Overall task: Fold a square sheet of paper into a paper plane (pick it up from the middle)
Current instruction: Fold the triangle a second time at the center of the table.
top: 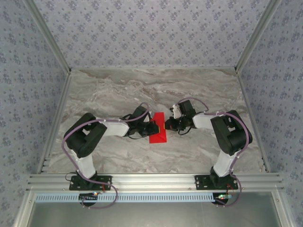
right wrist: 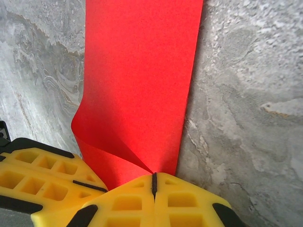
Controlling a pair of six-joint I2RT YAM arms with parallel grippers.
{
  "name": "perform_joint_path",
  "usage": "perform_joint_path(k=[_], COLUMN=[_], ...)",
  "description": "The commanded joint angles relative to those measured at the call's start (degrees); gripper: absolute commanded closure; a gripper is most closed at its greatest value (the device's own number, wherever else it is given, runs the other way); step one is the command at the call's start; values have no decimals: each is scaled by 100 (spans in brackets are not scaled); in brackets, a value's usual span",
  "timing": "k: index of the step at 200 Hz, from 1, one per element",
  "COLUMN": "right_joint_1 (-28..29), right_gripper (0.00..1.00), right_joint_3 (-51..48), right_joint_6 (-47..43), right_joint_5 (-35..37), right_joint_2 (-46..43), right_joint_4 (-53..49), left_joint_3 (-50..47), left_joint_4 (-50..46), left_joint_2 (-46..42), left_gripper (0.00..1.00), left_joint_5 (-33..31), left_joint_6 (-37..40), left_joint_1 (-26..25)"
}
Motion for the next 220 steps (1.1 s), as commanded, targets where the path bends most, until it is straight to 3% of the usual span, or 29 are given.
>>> perform_joint_path(k=[1, 220], right_joint_1=[34, 32], right_gripper=[96, 96], right_joint_3=[123, 287], right_joint_6=[-121, -171], right_joint_5=[-44, -96], right_joint_2=[-99, 111], right_joint_4=[-60, -44], left_joint_3=[-62, -206], left_joint_4=[78, 303], left_joint_2=[-179, -354], left_gripper=[99, 99], left_joint_5=[-56, -122], left_joint_6=[94, 43], left_joint_1=[-47, -46])
